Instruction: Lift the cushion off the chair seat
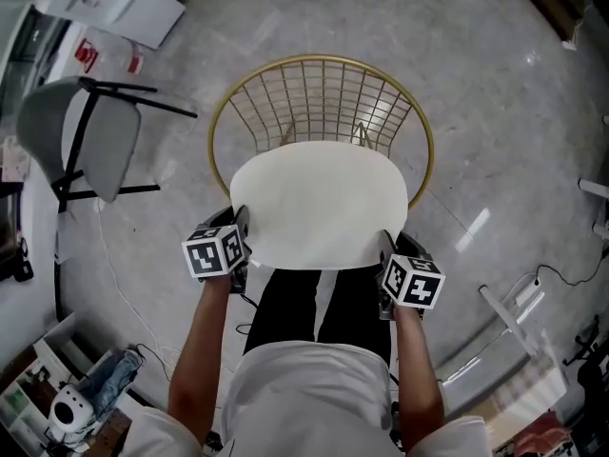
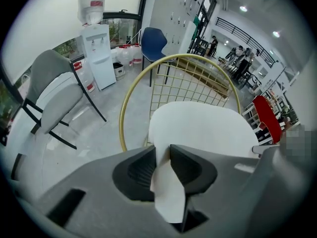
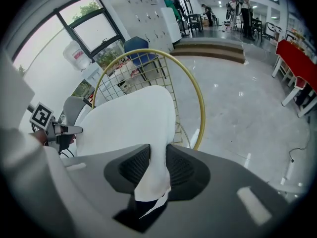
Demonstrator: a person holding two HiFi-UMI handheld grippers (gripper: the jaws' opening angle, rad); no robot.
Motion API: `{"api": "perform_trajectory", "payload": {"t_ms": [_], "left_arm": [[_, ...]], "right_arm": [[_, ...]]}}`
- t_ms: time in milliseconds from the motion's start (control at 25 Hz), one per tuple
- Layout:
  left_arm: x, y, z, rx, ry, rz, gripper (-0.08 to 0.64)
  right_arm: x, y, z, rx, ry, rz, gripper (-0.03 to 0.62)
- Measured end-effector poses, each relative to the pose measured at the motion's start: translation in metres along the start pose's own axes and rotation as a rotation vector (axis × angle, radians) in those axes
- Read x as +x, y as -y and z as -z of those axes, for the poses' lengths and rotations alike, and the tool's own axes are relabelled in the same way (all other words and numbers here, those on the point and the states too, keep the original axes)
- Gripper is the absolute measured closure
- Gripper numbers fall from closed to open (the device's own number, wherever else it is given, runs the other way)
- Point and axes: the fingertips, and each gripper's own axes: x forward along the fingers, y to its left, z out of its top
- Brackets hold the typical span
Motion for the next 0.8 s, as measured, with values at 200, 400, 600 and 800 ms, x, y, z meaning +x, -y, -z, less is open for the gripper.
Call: {"api": "perform_trajectory", "payload": {"t_ms": [200, 400, 600, 800], "left_arm": [[-0.018, 0.005, -0.003, 0.003, 0.006, 0.022, 0.46], [-0.038, 0.008, -0.008, 0.013, 0.016, 0.035, 0.46], [-0.053, 0.01, -0.012, 0.019, 0.032, 0.055, 0.46], [-0.066, 0.013, -0.014, 0.009, 0.04, 0.081, 0.46]], "right_arm": [[-0.02, -0.006, -0.002, 0.007, 0.016, 0.004, 0.482], [-0.041, -0.014, -0.004, 0.011, 0.031, 0.002, 0.482], [-0.055, -0.02, -0.006, 0.021, 0.04, -0.014, 0.482], [-0.072, -0.026, -0.01, 0.011, 0.052, -0.022, 0.482]]}}
